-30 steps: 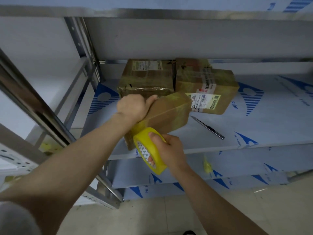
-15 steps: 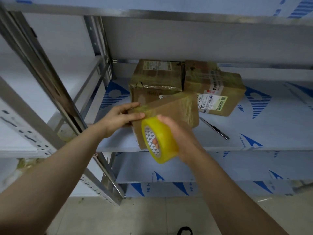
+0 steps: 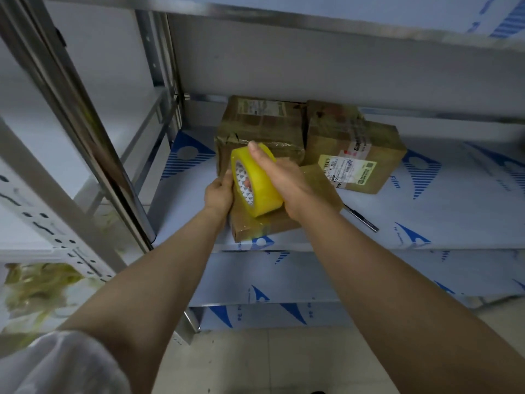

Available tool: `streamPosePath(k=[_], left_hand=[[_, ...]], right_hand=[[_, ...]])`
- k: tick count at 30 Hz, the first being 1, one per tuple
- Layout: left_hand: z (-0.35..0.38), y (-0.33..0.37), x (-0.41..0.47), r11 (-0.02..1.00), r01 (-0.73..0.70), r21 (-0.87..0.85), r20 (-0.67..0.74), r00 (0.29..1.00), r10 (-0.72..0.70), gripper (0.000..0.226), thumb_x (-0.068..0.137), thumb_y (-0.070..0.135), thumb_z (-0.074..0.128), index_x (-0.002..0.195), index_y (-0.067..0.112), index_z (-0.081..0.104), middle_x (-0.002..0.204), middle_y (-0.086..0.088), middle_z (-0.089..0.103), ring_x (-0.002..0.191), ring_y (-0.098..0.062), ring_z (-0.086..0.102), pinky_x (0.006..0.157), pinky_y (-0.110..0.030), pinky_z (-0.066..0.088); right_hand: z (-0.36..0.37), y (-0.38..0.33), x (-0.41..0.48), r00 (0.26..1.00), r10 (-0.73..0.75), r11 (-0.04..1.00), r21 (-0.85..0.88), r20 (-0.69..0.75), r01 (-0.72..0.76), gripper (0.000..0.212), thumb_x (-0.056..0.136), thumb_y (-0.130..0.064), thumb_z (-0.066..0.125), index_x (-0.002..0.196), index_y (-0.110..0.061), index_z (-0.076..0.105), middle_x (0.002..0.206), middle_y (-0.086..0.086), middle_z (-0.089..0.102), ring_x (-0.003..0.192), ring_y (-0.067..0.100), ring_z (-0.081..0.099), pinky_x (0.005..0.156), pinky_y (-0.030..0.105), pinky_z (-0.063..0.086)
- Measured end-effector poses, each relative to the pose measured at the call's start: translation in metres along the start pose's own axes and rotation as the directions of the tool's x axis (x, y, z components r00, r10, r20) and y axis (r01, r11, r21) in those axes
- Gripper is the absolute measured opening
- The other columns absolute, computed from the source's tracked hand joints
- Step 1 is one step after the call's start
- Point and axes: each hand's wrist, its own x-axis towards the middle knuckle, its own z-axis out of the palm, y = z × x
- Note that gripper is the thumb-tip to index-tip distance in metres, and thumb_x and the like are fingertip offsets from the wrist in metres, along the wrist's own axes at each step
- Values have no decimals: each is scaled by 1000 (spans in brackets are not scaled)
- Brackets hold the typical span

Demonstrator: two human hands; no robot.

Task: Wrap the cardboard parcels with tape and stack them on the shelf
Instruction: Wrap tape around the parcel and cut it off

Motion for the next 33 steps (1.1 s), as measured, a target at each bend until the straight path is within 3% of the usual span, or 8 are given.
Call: streamPosePath(k=[7,12,18,22,25,28,30,33], left_hand=[[9,-9,16,1000,-26,9,-143,989,27,28,97,31,51,81,10,62,99,-19,68,96,-34,64,89,-45,53],[9,-11,21,999,-33,16,-190,981,36,35,95,26,54,61,16,55,78,-12,62,84,-28,62,86,-45,54],[10,-11,17,994,-61,89,-168,983,75,38,95,31,53,61,16,55,69,-6,59,78,-25,59,86,-42,54],[9,-8,16,975,-95,203,-122,985,122,33,98,31,48,73,12,59,88,-14,63,89,-30,61,86,-41,52],[10,3,13,581,-276,766,-9,899,439,30,100,26,39,109,7,60,107,-19,63,102,-37,55,81,-40,44],[30,13,3,107,-349,931,242,809,536,56,99,48,29,128,5,51,126,-22,53,116,-39,46,92,-43,38],[45,11,-4,-25,-330,944,308,851,425,78,93,66,18,127,3,51,130,-22,51,122,-37,43,96,-43,37],[47,9,6,-67,-336,939,335,859,387,66,97,59,18,105,8,59,112,-17,62,107,-34,55,78,-38,41]], right_hand=[[2,11,-14,998,-55,998,40,-11,56,38,83,-52,65,54,-27,66,53,-20,64,53,-6,61,45,11,44],[-10,31,-65,996,-73,997,-7,-48,73,30,79,-58,64,53,-45,67,55,-23,63,55,-7,60,59,18,50],[-21,107,-107,987,115,992,-32,-116,-119,54,84,-51,60,67,0,61,64,17,61,59,21,60,54,22,42],[-9,140,-100,985,128,991,47,-119,-123,45,88,-43,61,63,-10,44,61,11,38,58,18,42,56,25,33],[-5,150,-90,984,111,994,33,-140,-108,48,87,-42,63,56,-14,38,56,6,34,53,15,37,52,24,29],[-3,156,-83,980,112,993,-2,-164,-114,54,87,-43,63,51,-20,30,50,-2,30,47,11,33,46,22,27],[-1,159,-79,980,107,993,-25,-166,-113,53,88,-42,62,53,-18,31,52,0,31,49,12,33,48,24,26],[-2,162,-76,982,82,995,-44,-169,-90,54,88,-39,63,52,-21,27,48,-6,26,47,8,29,47,22,23]])
